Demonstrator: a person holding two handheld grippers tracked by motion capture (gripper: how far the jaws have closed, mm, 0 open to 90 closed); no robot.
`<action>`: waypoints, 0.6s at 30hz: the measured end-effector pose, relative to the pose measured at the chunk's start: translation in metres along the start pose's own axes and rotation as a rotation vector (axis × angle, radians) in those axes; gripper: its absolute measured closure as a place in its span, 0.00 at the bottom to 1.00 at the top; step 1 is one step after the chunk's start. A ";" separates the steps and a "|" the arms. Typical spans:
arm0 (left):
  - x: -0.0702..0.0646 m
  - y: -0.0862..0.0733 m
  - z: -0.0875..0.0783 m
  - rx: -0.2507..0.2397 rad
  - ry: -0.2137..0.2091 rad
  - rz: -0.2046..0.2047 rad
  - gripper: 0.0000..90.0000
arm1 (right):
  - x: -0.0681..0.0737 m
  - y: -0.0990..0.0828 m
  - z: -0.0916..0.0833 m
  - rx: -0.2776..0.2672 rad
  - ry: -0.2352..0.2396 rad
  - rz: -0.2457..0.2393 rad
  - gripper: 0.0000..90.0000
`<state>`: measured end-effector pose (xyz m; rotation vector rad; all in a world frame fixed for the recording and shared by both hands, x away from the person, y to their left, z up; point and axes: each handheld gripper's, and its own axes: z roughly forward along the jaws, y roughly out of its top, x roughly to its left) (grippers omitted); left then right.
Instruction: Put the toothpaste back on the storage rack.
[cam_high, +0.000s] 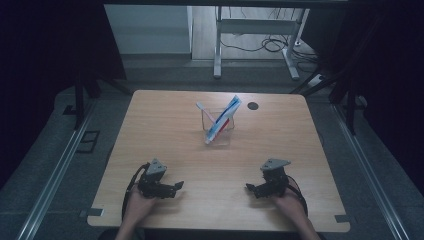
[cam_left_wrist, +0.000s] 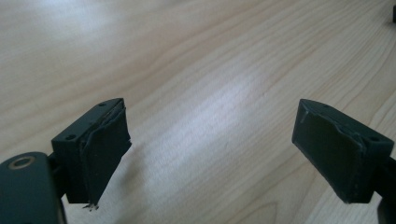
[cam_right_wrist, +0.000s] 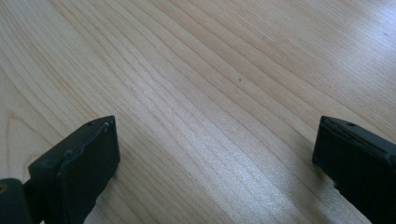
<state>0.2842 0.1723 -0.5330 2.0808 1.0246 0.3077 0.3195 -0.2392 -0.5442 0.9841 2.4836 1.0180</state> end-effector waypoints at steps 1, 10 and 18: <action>0.000 -0.002 0.001 0.003 -0.001 -0.001 0.12 | 0.000 0.000 0.000 0.000 0.000 0.000 0.00; -0.004 -0.009 0.007 0.050 0.028 0.001 0.13 | 0.000 0.000 0.000 0.000 -0.001 0.000 0.00; -0.010 -0.008 0.010 0.081 0.079 0.050 0.12 | 0.000 0.000 0.000 0.000 -0.001 0.000 0.00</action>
